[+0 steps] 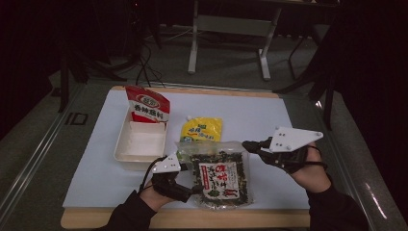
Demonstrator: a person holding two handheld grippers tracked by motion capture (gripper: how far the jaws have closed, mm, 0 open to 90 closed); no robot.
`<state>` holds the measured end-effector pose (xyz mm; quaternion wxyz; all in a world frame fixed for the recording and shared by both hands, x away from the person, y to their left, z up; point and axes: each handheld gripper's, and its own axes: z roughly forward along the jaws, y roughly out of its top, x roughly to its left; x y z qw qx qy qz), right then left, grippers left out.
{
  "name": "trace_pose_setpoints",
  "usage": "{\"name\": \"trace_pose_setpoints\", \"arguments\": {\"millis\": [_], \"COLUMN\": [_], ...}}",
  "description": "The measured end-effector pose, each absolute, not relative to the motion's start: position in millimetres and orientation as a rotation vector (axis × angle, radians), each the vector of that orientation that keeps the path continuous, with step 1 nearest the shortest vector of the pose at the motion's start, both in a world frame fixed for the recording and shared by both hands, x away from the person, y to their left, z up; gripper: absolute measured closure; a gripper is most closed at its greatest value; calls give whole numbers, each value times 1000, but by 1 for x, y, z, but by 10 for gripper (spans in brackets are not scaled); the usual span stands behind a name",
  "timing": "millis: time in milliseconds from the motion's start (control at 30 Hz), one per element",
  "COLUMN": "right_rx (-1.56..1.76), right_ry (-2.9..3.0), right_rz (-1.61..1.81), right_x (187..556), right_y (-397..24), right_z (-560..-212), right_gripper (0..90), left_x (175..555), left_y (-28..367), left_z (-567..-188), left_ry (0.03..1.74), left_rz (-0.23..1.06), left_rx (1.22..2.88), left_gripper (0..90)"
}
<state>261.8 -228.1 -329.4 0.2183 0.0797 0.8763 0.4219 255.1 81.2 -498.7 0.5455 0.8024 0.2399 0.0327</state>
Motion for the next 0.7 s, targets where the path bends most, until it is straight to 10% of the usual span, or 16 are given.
{"name": "trace_pose_setpoints", "arguments": {"millis": [400, 700], "right_rx": [200, 227], "right_ry": [2418, 2407], "right_rz": [1175, 1261], "right_x": [256, 262], "right_y": [-225, -234], "right_z": [-319, -316], "right_gripper": [899, 892], "left_x": [246, 238], "left_y": [82, 82], "left_z": [-486, -465], "left_ry": [385, 376], "left_rz": [-48, -63], "left_rx": [1870, 1893], "left_gripper": [735, 773]}}
